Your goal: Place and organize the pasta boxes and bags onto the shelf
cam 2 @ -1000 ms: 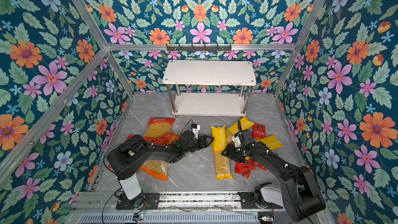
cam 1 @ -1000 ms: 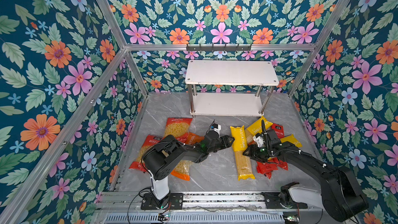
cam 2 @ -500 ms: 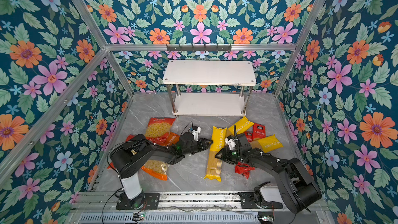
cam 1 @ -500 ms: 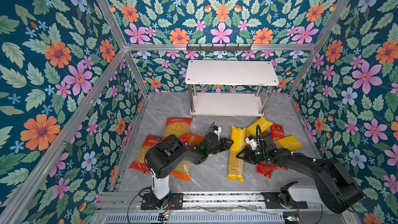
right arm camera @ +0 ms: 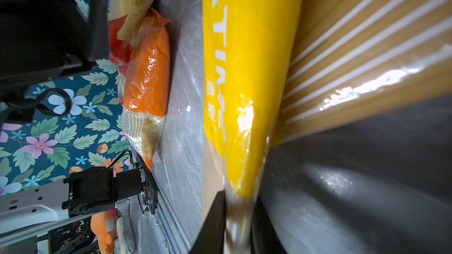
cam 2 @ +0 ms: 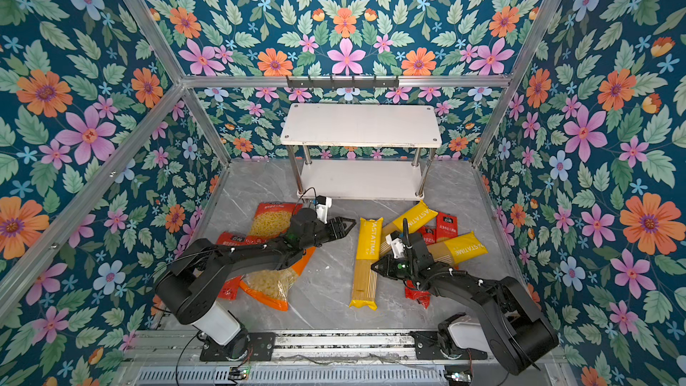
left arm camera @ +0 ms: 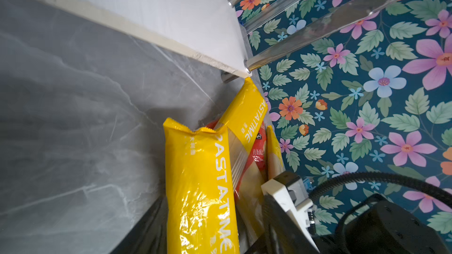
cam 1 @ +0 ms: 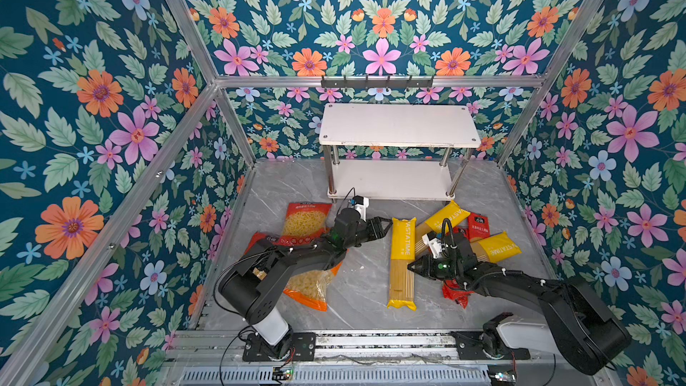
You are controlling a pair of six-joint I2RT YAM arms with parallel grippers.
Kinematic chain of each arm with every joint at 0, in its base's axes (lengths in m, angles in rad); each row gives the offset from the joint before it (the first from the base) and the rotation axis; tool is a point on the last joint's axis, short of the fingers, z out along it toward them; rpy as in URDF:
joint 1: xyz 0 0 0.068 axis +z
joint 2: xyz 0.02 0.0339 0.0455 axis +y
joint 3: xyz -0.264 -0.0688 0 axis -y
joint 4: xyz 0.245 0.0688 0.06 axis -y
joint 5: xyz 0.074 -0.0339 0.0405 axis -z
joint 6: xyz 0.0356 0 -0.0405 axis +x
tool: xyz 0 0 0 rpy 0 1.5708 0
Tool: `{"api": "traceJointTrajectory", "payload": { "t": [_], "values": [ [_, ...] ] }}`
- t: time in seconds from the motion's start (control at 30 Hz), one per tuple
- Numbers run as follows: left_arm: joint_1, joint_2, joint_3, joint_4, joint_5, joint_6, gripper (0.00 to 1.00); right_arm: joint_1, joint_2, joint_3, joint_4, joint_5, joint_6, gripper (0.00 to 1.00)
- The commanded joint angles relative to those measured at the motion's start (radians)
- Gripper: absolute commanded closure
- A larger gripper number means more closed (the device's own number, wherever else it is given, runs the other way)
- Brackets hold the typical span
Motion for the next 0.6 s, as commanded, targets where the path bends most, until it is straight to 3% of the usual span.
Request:
{"api": "traceJointTrajectory", "payload": {
  "t": [0.0,0.23,0.4,0.57],
  "values": [
    [0.057,-0.067,0.012,-0.157,0.04,0.141,0.34,0.009,-0.041,-0.005,0.138,-0.017,0.02,0.85],
    [0.072,-0.182,-0.011,-0.179,0.032,0.154,0.29,0.015,-0.093,0.094,0.069,-0.053,0.015,0.94],
    [0.08,-0.213,-0.104,-0.043,0.037,0.038,0.26,0.017,-0.062,0.112,0.114,-0.066,0.057,0.98],
    [0.083,-0.222,-0.175,0.067,0.044,-0.067,0.2,0.018,-0.054,0.097,0.26,-0.071,0.182,1.0]
  ]
}}
